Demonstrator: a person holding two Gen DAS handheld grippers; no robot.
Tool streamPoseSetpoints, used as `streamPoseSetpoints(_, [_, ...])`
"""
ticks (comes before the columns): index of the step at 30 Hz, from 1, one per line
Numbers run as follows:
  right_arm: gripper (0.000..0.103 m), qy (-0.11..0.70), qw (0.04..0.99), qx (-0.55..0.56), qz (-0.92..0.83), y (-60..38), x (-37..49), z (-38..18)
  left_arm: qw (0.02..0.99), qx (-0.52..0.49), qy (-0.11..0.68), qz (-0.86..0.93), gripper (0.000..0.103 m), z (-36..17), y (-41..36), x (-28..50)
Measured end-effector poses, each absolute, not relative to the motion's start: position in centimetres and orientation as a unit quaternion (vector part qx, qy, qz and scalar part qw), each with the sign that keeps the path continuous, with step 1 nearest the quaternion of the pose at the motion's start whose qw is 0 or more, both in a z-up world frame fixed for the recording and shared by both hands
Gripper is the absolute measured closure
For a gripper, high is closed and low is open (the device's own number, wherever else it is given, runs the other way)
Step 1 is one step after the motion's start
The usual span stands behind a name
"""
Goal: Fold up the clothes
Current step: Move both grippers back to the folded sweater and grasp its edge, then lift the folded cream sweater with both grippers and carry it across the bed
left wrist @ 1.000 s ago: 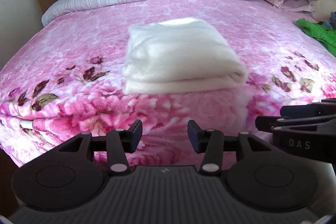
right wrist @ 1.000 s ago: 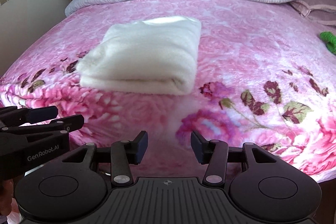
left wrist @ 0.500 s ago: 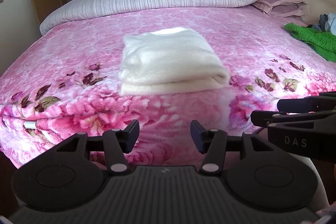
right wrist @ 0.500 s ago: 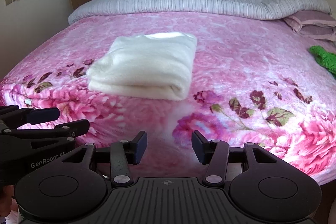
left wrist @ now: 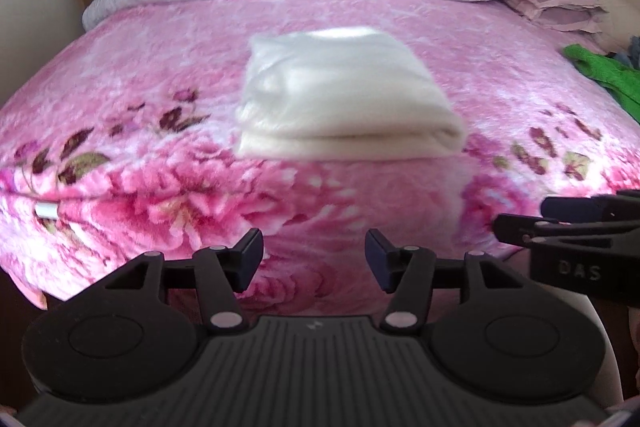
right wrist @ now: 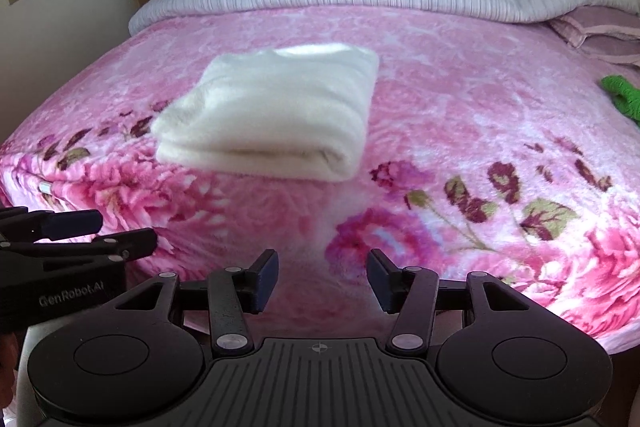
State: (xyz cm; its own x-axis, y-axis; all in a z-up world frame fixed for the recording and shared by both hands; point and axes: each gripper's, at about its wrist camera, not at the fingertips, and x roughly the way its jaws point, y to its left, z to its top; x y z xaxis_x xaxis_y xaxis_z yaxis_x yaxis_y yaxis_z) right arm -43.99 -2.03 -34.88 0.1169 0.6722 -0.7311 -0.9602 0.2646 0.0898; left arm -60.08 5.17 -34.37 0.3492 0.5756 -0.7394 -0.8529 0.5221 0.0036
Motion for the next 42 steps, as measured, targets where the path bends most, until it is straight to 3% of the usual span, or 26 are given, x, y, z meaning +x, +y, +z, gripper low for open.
streamPoseSetpoints(7, [0.050,0.404,0.709,-0.202,0.541,0.1,-39.8,-37.6,0.805,-0.295,0.277,0.433,0.050,-34.7,10.9,-64.0])
streamPoseSetpoints(12, [0.050,0.434,0.714,-0.097,0.542,-0.2,-33.7,-36.5,0.793,-0.372,0.216,0.432,0.048,-34.2,17.2,-67.6])
streamPoseSetpoints(15, [0.049,0.461,0.687,-0.004,0.562,0.5,-29.5,-36.0,0.793,-0.420,0.184,0.400,0.038,-33.9,20.9,-68.4])
streamPoseSetpoints(19, [0.021,0.518,0.631,0.071,0.573,3.5,-26.4,-37.4,0.787,-0.485,0.171,0.342,0.037,-34.9,25.6,-67.2])
streamPoseSetpoints(30, [0.020,0.592,0.564,0.104,0.566,12.0,-23.8,-41.4,0.751,-0.569,0.194,0.275,0.035,-41.2,34.6,-62.9])
streamPoseSetpoints(39, [0.021,0.613,0.531,0.131,0.570,16.2,-23.0,-43.1,0.747,-0.601,0.177,0.223,0.036,-43.0,37.6,-60.8])
streamPoseSetpoints(42, [0.027,0.615,0.516,0.137,0.580,17.1,-23.1,-43.6,0.749,-0.600,0.182,0.215,0.036,-43.3,38.0,-59.8])
